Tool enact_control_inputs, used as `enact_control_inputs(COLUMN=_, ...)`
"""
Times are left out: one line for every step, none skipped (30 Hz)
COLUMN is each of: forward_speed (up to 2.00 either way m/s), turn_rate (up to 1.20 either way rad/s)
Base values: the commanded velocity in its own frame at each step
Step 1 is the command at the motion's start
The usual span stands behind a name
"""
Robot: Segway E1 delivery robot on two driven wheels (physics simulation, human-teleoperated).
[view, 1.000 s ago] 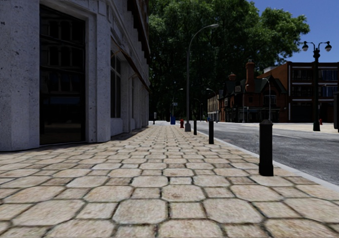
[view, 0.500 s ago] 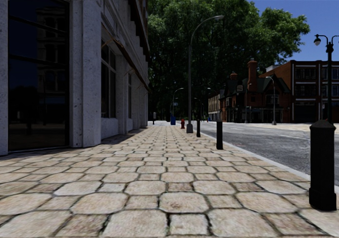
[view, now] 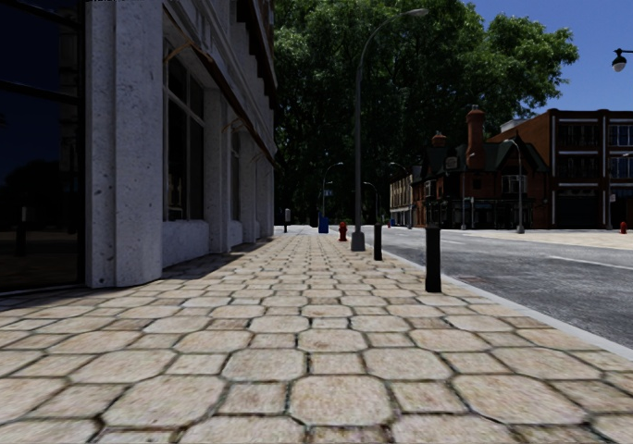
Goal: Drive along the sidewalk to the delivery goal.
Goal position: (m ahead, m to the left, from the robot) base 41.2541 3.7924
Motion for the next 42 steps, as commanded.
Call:
enact_control_inputs(forward_speed=2.00, turn_rate=0.00)
enact_control_inputs(forward_speed=2.00, turn_rate=0.00)
enact_control_inputs(forward_speed=2.00, turn_rate=0.00)
enact_control_inputs(forward_speed=2.00, turn_rate=0.00)
enact_control_inputs(forward_speed=2.00, turn_rate=0.00)
enact_control_inputs(forward_speed=2.00, turn_rate=0.00)
enact_control_inputs(forward_speed=2.00, turn_rate=0.00)
enact_control_inputs(forward_speed=2.00, turn_rate=0.00)
enact_control_inputs(forward_speed=2.00, turn_rate=0.00)
enact_control_inputs(forward_speed=2.00, turn_rate=0.00)
enact_control_inputs(forward_speed=2.00, turn_rate=0.00)
enact_control_inputs(forward_speed=2.00, turn_rate=0.00)
enact_control_inputs(forward_speed=2.00, turn_rate=0.00)
enact_control_inputs(forward_speed=2.00, turn_rate=0.00)
enact_control_inputs(forward_speed=2.00, turn_rate=0.00)
enact_control_inputs(forward_speed=2.00, turn_rate=0.00)
enact_control_inputs(forward_speed=2.00, turn_rate=0.00)
enact_control_inputs(forward_speed=2.00, turn_rate=0.00)
enact_control_inputs(forward_speed=2.00, turn_rate=0.00)
enact_control_inputs(forward_speed=2.00, turn_rate=0.00)
enact_control_inputs(forward_speed=2.00, turn_rate=0.00)
enact_control_inputs(forward_speed=2.00, turn_rate=0.00)
enact_control_inputs(forward_speed=2.00, turn_rate=0.00)
enact_control_inputs(forward_speed=2.00, turn_rate=0.00)
enact_control_inputs(forward_speed=2.00, turn_rate=0.00)
enact_control_inputs(forward_speed=2.00, turn_rate=0.00)
enact_control_inputs(forward_speed=2.00, turn_rate=0.00)
enact_control_inputs(forward_speed=2.00, turn_rate=0.00)
enact_control_inputs(forward_speed=2.00, turn_rate=0.00)
enact_control_inputs(forward_speed=2.00, turn_rate=0.00)
enact_control_inputs(forward_speed=2.00, turn_rate=0.00)
enact_control_inputs(forward_speed=2.00, turn_rate=0.00)
enact_control_inputs(forward_speed=2.00, turn_rate=0.00)
enact_control_inputs(forward_speed=2.00, turn_rate=0.00)
enact_control_inputs(forward_speed=2.00, turn_rate=0.00)
enact_control_inputs(forward_speed=2.00, turn_rate=0.00)
enact_control_inputs(forward_speed=2.00, turn_rate=0.00)
enact_control_inputs(forward_speed=2.00, turn_rate=0.00)
enact_control_inputs(forward_speed=2.00, turn_rate=0.00)
enact_control_inputs(forward_speed=2.00, turn_rate=0.00)
enact_control_inputs(forward_speed=2.00, turn_rate=0.00)
enact_control_inputs(forward_speed=2.00, turn_rate=0.00)
